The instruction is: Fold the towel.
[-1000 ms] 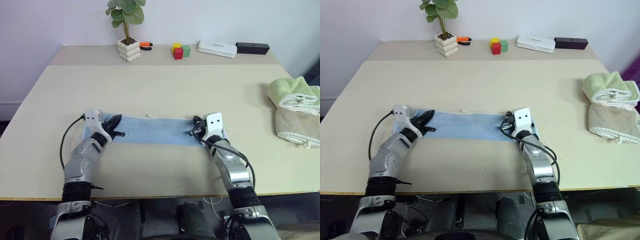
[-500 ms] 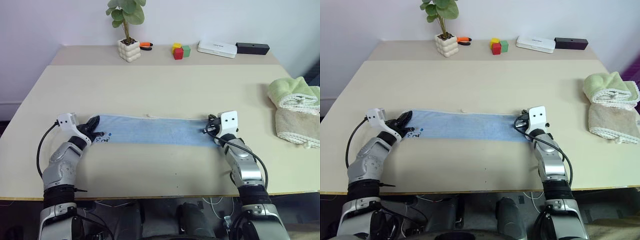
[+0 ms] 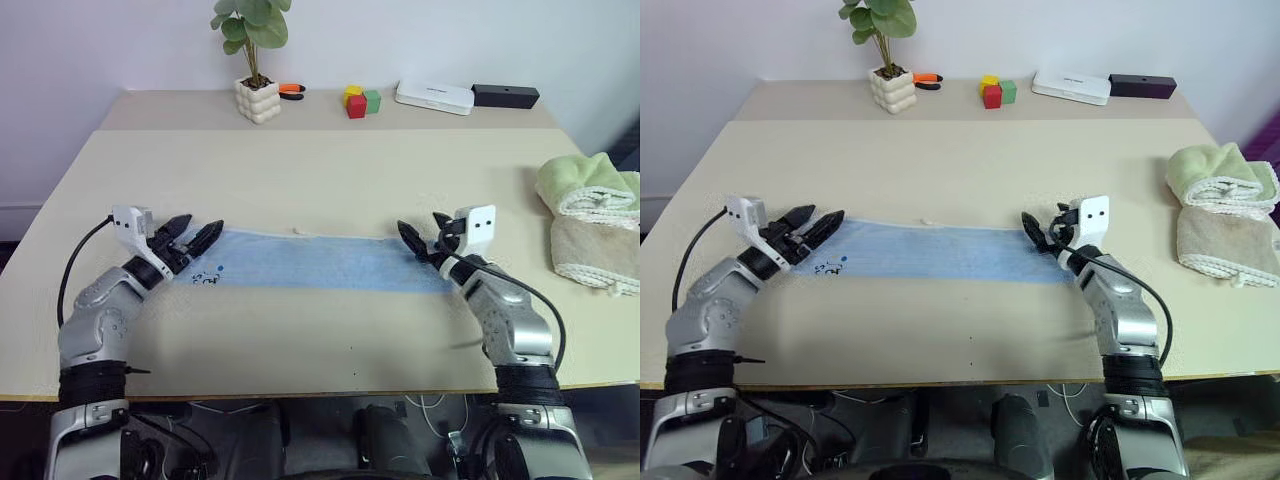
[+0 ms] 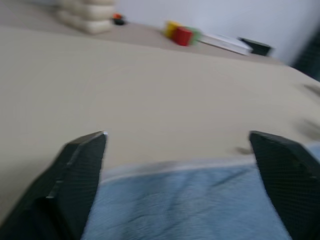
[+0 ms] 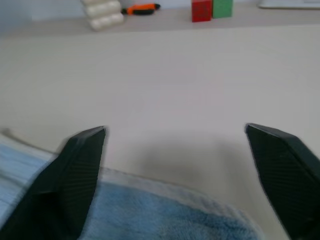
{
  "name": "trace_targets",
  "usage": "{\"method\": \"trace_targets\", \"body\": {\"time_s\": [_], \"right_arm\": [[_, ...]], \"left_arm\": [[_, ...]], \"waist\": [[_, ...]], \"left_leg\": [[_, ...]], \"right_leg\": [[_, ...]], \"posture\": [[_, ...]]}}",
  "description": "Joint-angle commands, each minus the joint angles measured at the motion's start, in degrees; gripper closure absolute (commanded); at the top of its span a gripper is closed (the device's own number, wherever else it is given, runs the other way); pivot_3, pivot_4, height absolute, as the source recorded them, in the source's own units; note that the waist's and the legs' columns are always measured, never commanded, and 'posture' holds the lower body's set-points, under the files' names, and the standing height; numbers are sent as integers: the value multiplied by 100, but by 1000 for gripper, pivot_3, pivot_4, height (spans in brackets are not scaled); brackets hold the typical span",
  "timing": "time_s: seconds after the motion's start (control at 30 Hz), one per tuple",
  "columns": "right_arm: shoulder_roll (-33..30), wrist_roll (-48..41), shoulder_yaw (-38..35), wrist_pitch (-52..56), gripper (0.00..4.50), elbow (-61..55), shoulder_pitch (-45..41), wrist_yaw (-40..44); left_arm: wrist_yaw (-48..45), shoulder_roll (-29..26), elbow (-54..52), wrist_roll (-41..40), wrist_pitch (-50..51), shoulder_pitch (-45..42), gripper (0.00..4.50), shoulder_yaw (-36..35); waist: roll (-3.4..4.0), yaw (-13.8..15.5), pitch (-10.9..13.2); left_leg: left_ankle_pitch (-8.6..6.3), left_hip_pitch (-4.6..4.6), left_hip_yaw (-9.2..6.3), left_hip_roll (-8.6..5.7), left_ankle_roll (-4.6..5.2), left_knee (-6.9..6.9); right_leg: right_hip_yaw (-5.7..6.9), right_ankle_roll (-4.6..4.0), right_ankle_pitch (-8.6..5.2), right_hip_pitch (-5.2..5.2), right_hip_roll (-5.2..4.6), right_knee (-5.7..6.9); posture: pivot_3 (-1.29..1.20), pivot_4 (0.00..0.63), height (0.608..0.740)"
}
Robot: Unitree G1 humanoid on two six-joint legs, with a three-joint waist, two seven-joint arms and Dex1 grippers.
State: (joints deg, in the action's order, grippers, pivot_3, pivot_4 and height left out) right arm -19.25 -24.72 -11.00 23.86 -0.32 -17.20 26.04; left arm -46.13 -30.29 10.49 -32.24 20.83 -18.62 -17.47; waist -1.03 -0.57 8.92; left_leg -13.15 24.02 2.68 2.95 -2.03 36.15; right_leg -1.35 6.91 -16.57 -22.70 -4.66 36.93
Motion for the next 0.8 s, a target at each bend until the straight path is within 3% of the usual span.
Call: {"method": "trace_targets", "body": {"time_s": [0.03,0.2,0.37,0.5,0.67,0.8], "right_arm": [[-84,-1020,-468,971,52,-784,217,56],[-89,-2773,-1332,2555,52,-1742,1092,-485],[-136,-4085,-2158,3205,52,-2013,1732,-1274],[-260,-4451,-2352,3333,52,-2315,2377,-1548],[-69,-5490,-2376,3397,52,-2144,2645,-2332],[28,-5835,-2142,3278,52,-2147,2753,-2707]], "left_arm": [[-616,-230,-333,-62,43,18,2,238],[-1675,-676,-568,-229,147,12,2,505],[-2462,-970,-419,22,-266,-60,2,775],[-2845,-1001,-293,170,-624,-86,2,902],[-3140,-952,-223,304,-947,-147,2,1070],[-3161,-950,-230,371,-1142,-119,2,1065]], "waist": [[0,-6,0],[0,4,0],[1,-4,1],[1,-3,1],[1,-17,1],[0,-7,1]], "left_leg": [[0,0,0,0,0,0],[-1,5,-2,1,1,-2],[-1,7,-1,2,2,-2],[-4,9,-2,2,7,-5],[-5,10,-3,4,8,-4],[-6,14,-4,3,10,-3]], "right_leg": [[0,0,0,-1,0,0],[0,-3,-1,-4,0,-3],[0,-8,-4,-7,0,-4],[0,-14,-8,-7,0,-9],[-1,-24,-14,-8,1,-8],[-1,-17,-10,-9,1,-9]], "posture": [[0,150,740],[0,150,740],[0,150,740],[0,150,740],[0,150,740],[0,150,740]]}}
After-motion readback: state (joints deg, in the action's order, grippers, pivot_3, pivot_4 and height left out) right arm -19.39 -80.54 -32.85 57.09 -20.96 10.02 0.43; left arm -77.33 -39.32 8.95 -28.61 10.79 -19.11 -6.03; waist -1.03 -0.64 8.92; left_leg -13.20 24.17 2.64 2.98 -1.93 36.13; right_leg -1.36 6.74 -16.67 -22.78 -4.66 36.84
